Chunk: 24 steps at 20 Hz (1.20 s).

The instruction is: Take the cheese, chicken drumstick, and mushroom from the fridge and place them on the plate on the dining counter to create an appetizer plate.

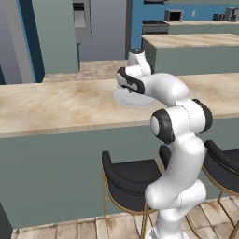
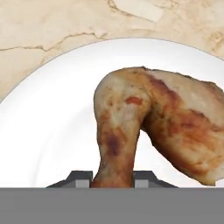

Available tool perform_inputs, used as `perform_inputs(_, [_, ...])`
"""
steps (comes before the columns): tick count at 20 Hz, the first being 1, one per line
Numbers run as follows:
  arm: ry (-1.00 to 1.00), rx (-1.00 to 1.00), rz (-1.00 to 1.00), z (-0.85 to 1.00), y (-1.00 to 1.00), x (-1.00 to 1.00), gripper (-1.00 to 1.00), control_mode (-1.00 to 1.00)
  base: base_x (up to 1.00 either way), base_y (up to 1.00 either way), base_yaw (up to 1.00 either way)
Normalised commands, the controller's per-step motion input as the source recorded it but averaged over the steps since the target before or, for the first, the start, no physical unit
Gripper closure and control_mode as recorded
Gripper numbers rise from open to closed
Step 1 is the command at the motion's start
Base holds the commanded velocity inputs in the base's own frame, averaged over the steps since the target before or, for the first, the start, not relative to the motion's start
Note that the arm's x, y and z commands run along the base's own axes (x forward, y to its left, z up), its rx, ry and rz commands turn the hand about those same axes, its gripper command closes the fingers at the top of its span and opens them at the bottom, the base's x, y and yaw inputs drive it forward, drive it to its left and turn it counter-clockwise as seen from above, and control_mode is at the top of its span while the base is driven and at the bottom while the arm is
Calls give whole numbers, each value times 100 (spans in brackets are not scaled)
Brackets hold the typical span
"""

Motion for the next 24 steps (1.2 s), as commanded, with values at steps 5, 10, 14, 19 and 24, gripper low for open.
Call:
perform_inputs(5, [0,0,0,-12,-5,-5,-100,-100,0,0,0])
perform_inputs(10, [3,0,-2,24,-20,-72,-100,-100,0,0,0])
perform_inputs(14, [5,0,0,53,-2,-96,-100,-100,0,0,0])
perform_inputs(19, [-4,0,0,0,0,-100,-100,-100,0,0,0])
perform_inputs(24, [-15,0,0,-17,-7,-100,-100,-100,0,0,0])
